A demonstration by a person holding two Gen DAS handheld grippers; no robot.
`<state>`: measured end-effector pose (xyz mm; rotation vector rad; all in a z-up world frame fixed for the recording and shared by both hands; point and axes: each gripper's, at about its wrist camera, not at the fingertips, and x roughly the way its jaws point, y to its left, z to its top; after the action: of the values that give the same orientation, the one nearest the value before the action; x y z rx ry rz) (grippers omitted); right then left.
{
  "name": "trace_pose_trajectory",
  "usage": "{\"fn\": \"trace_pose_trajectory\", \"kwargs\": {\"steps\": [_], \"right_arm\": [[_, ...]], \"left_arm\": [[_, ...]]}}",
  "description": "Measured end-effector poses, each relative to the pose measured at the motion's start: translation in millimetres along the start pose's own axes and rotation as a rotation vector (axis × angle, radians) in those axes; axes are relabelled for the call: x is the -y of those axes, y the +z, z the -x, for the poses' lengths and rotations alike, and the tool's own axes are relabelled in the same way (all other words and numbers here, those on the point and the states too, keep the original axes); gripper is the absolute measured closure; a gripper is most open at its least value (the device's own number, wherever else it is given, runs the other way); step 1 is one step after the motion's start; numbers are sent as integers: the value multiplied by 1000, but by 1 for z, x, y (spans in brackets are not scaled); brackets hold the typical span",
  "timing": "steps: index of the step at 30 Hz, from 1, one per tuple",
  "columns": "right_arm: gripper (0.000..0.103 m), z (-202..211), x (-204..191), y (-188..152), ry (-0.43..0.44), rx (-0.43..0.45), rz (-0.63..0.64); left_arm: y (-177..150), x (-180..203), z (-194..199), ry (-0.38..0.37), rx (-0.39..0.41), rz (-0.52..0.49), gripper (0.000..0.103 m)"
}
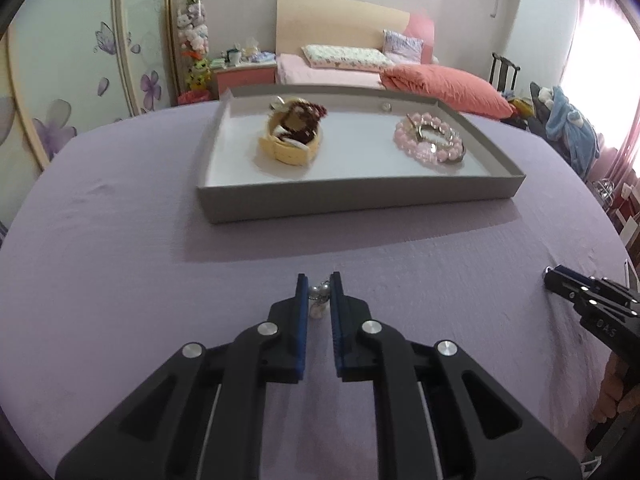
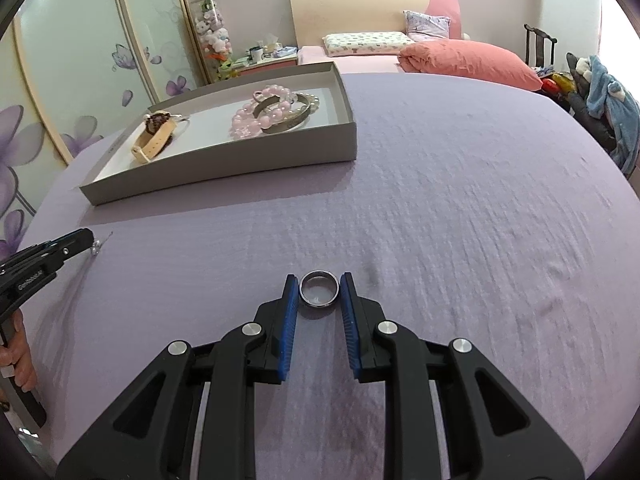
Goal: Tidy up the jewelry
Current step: 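Lift the silver ring and pearl cluster earring and carry both over the tray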
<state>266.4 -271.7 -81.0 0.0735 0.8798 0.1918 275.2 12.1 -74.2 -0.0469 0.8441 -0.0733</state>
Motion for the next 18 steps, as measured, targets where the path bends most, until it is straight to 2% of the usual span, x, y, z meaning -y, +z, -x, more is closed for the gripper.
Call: {"fn": "trace_pose_trajectory", "kwargs": {"steps": [9,18], "right_arm": [[81,25,-14,-10,43,86,30],[81,46,-27,-20,100,131,55]], "left_arm": [[-30,1,55,-11,97,0,92],[-56,4,79,-39,111,5,92]]}}
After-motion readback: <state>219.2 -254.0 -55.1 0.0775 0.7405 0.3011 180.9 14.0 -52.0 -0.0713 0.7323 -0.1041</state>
